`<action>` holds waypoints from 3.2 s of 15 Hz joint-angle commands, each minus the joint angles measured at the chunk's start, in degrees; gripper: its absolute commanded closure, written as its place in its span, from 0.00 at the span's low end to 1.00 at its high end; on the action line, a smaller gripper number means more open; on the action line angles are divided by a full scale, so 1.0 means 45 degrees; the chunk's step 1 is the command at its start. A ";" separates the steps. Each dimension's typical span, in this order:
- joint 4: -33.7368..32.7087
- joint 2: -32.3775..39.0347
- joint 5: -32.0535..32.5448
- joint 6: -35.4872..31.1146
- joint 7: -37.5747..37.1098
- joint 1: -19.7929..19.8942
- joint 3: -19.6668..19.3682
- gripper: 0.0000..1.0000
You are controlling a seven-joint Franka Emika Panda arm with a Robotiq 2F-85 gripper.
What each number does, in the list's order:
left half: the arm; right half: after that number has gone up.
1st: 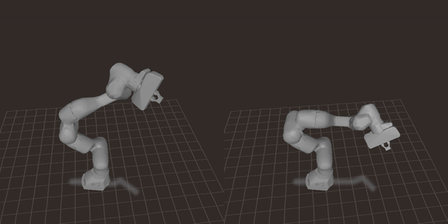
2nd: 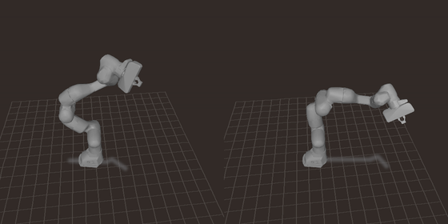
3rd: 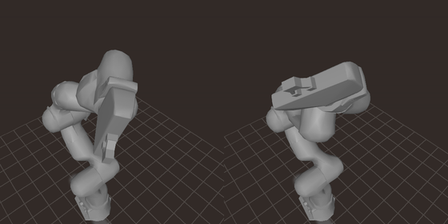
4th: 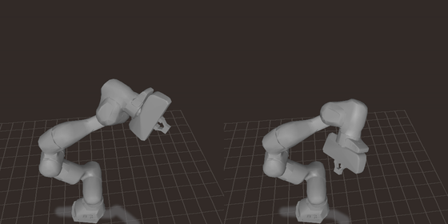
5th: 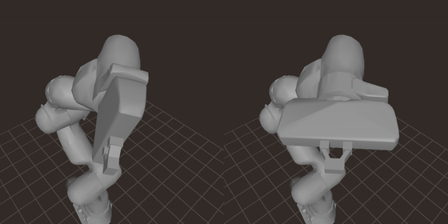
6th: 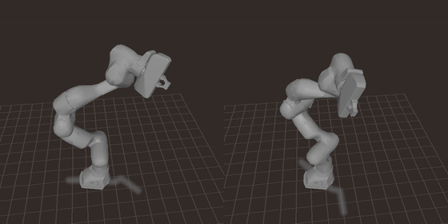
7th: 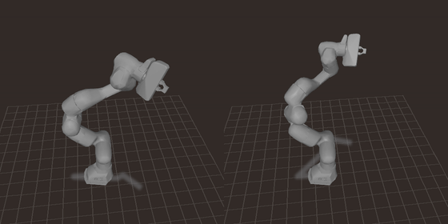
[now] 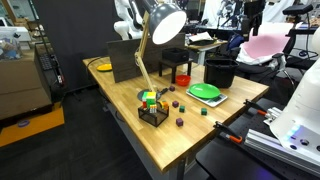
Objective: Put the purple thing to the furthest right on the plate
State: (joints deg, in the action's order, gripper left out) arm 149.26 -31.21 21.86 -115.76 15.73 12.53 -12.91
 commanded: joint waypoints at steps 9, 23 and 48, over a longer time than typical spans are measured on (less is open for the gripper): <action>-0.0014 -0.0002 -0.0007 0.0025 0.0000 -0.0006 0.0003 0.00; -0.0074 0.0070 -0.0212 -0.0171 -0.0006 -0.0180 0.0037 0.00; -0.3072 0.4518 -0.3593 -0.2638 0.0772 -0.3437 0.1812 0.00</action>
State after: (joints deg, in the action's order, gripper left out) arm 138.49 -15.34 8.10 -126.90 15.95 -2.90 -5.19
